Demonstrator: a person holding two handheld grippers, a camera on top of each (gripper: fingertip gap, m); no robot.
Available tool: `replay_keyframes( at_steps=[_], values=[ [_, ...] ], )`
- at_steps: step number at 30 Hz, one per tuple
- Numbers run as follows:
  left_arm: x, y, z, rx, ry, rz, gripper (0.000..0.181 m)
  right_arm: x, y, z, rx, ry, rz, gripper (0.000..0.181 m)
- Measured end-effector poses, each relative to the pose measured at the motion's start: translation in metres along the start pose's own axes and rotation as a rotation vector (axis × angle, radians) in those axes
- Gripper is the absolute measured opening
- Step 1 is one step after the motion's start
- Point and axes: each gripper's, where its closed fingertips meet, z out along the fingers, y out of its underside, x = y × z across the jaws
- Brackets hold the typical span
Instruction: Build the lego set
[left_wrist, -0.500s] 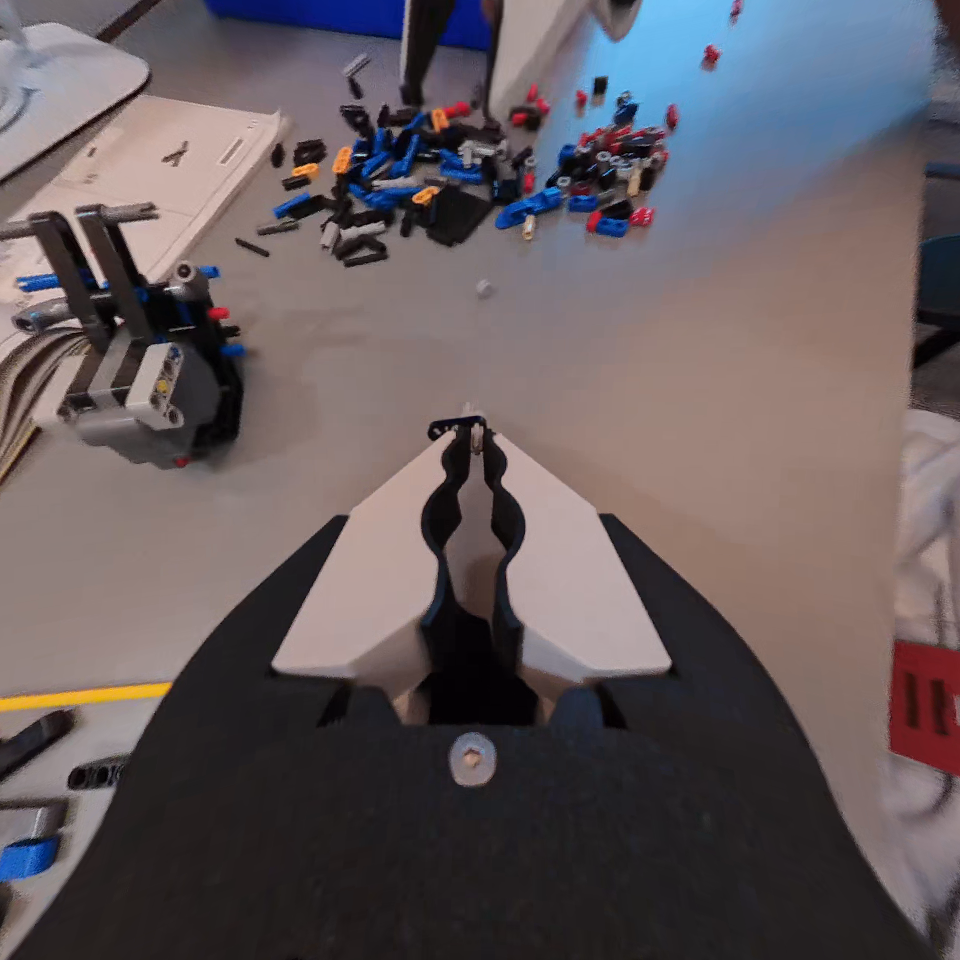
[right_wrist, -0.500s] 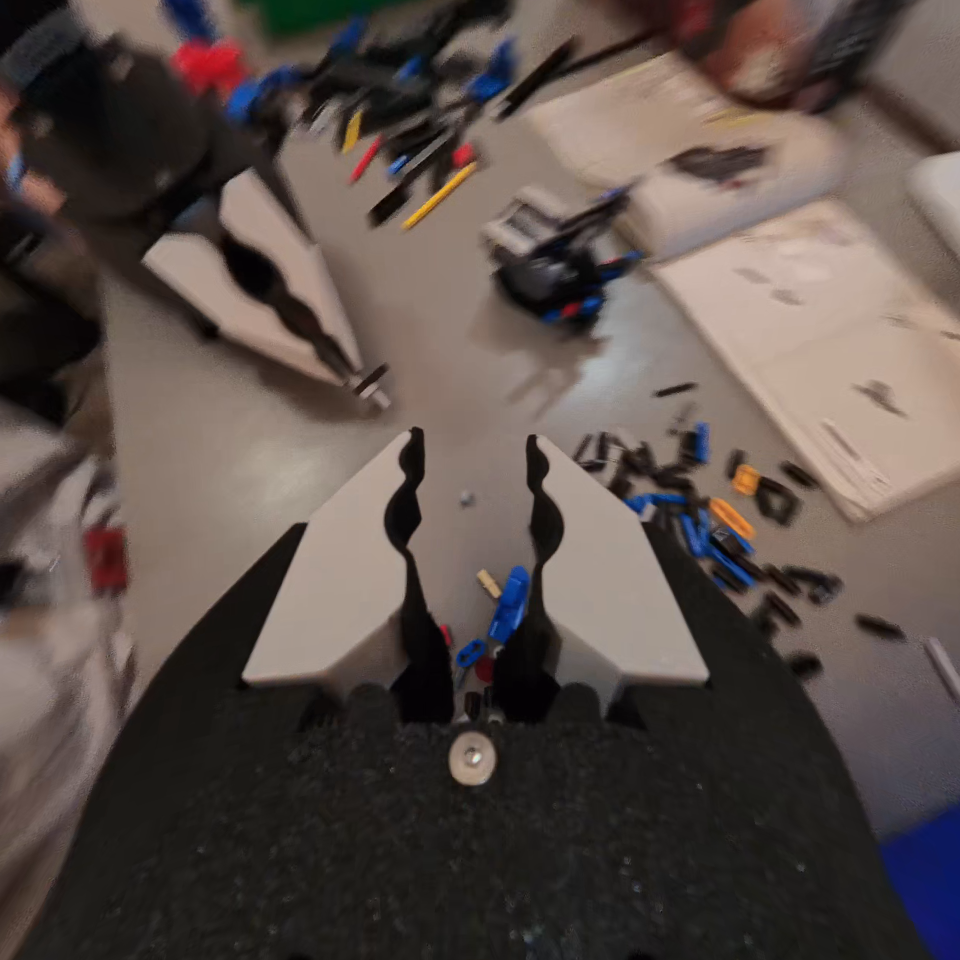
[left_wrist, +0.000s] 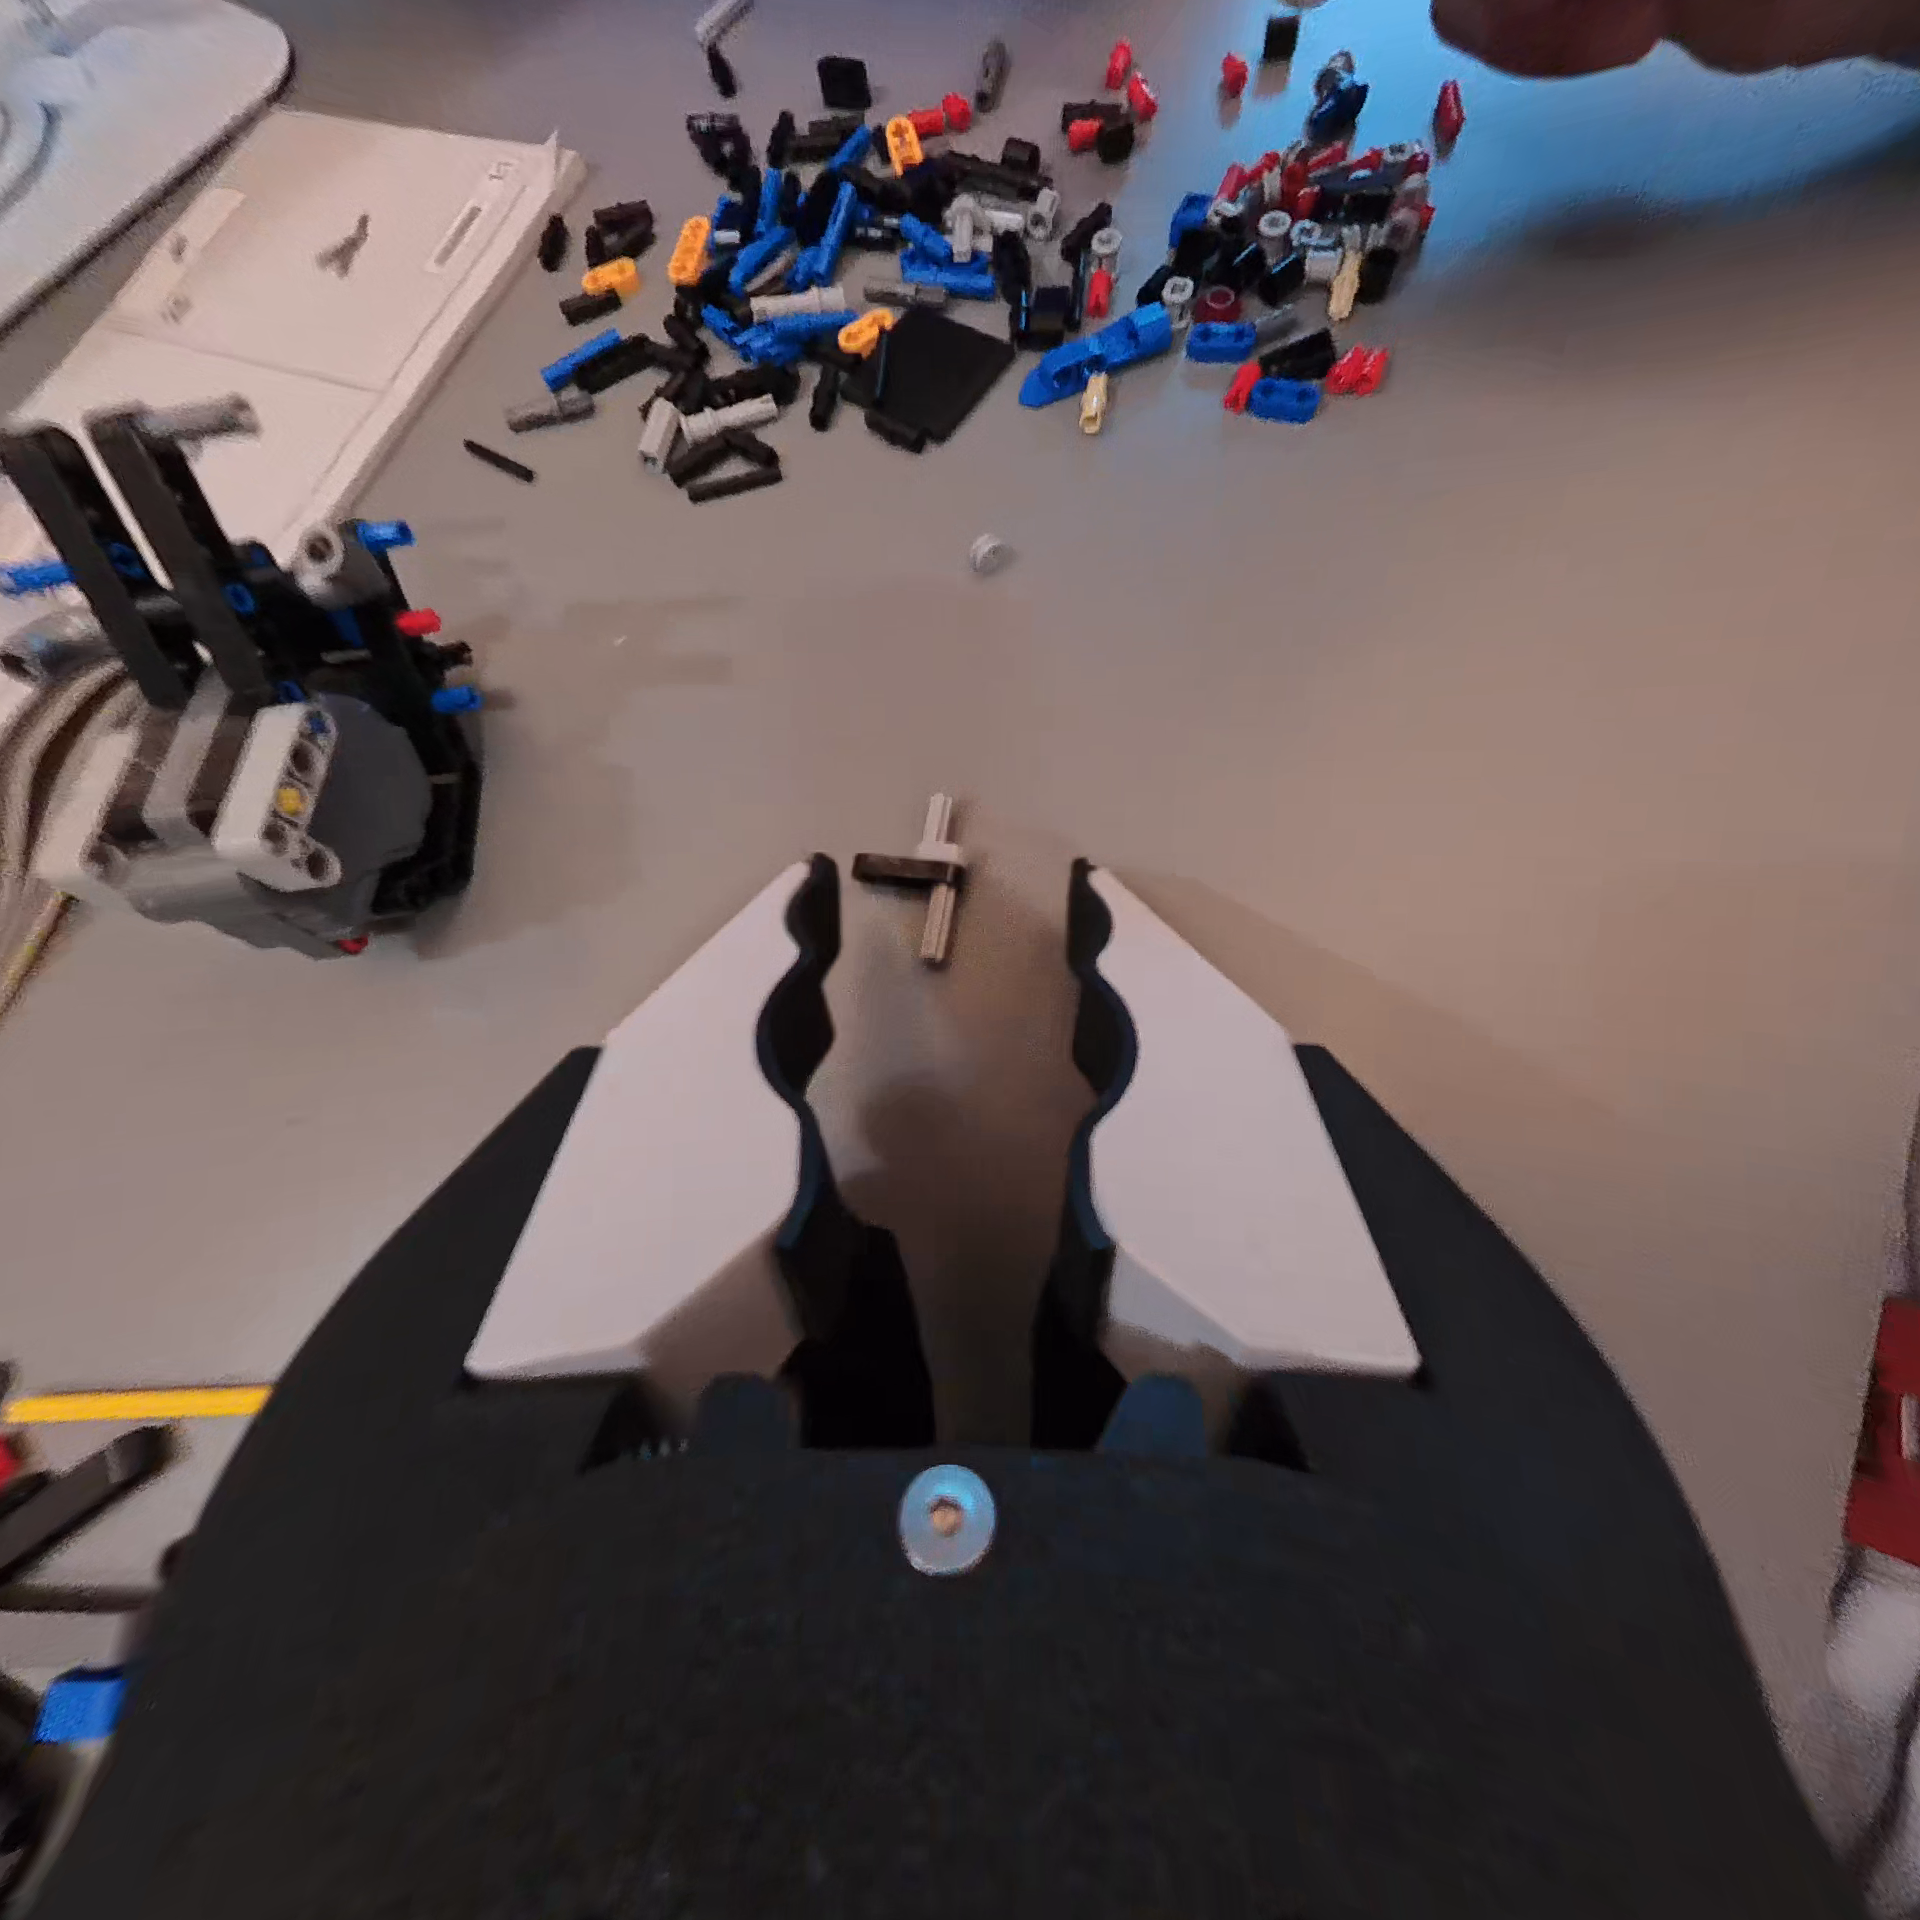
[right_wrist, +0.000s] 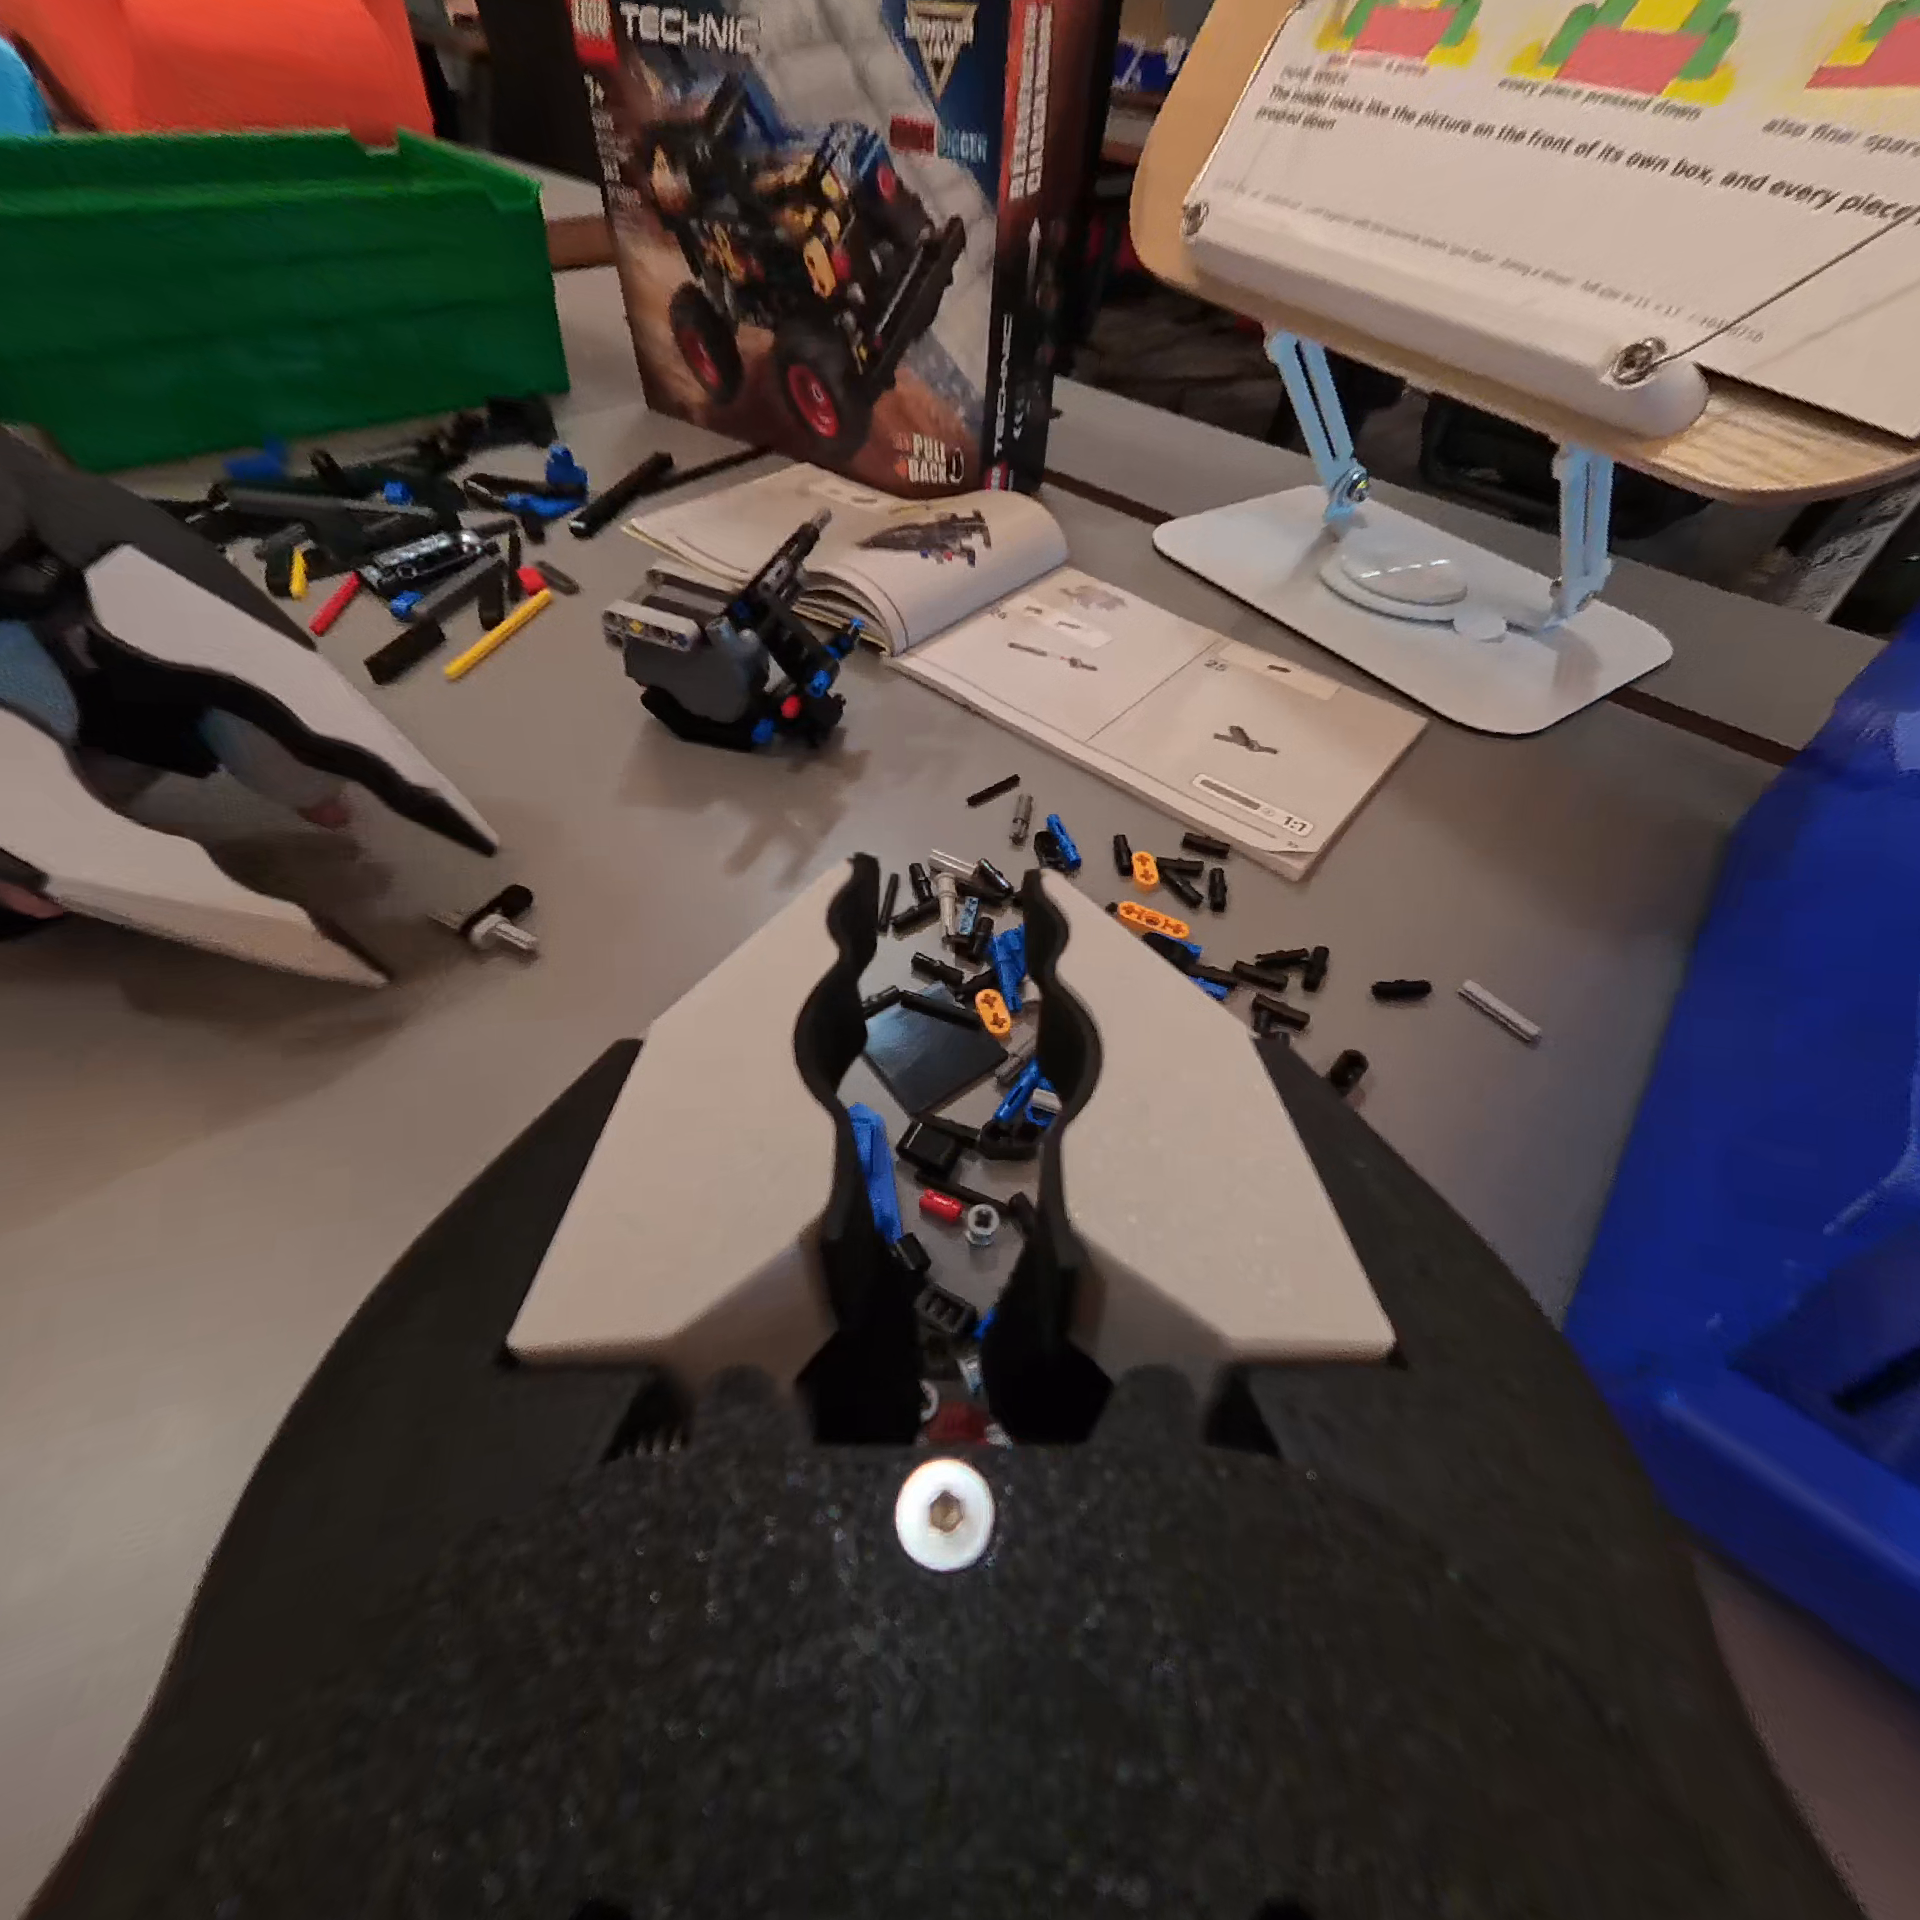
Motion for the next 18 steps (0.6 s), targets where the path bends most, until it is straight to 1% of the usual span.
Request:
replay_keyframes(
  at_steps=[1, 3, 5, 7, 8, 9, 10, 12, 14, 15, 16, 18],
  values=[
    [0.000, -0.006, -0.004, 0.017, 0.004, 0.023, 0.045, 0.001, 0.001, -0.002, 0.006, 0.010, -0.004, 0.026],
    [-0.001, -0.033, -0.018, 0.083, 0.049, 0.057, 0.040, 0.003, 0.004, -0.004, 0.001, 0.027, -0.032, 0.027],
    [-0.015, -0.070, -0.026, 0.101, 0.091, 0.109, 0.028, 0.004, 0.003, -0.005, 0.005, 0.031, -0.039, 0.026],
    [-0.036, -0.105, -0.017, 0.062, 0.118, 0.183, 0.019, 0.003, -0.001, -0.007, 0.024, 0.018, -0.027, 0.025],
    [-0.048, -0.116, -0.003, 0.006, 0.133, 0.231, 0.017, 0.003, -0.001, -0.008, 0.023, 0.015, -0.022, 0.025],
    [-0.062, -0.125, 0.015, -0.058, 0.128, 0.271, 0.019, 0.004, 0.000, -0.008, 0.020, 0.020, -0.022, 0.025],
    [-0.074, -0.134, 0.036, -0.102, 0.122, 0.306, 0.022, 0.006, 0.001, -0.009, 0.016, 0.029, -0.028, 0.025],
    [-0.091, -0.143, 0.080, -0.177, 0.136, 0.368, 0.022, 0.008, 0.005, -0.010, 0.000, 0.043, -0.043, 0.024],
    [-0.109, -0.142, 0.121, -0.257, 0.135, 0.375, 0.022, 0.010, 0.007, -0.009, -0.012, 0.053, -0.053, 0.023],
    [-0.113, -0.139, 0.137, -0.287, 0.157, 0.353, 0.022, 0.010, 0.007, -0.009, -0.015, 0.050, -0.052, 0.023],
    [-0.116, -0.137, 0.150, -0.307, 0.176, 0.320, 0.021, 0.008, 0.007, -0.009, -0.014, 0.042, -0.046, 0.022],
    [-0.116, -0.135, 0.167, -0.310, 0.217, 0.259, 0.021, 0.006, 0.007, -0.010, -0.009, 0.010, -0.013, 0.022]
  ],
)
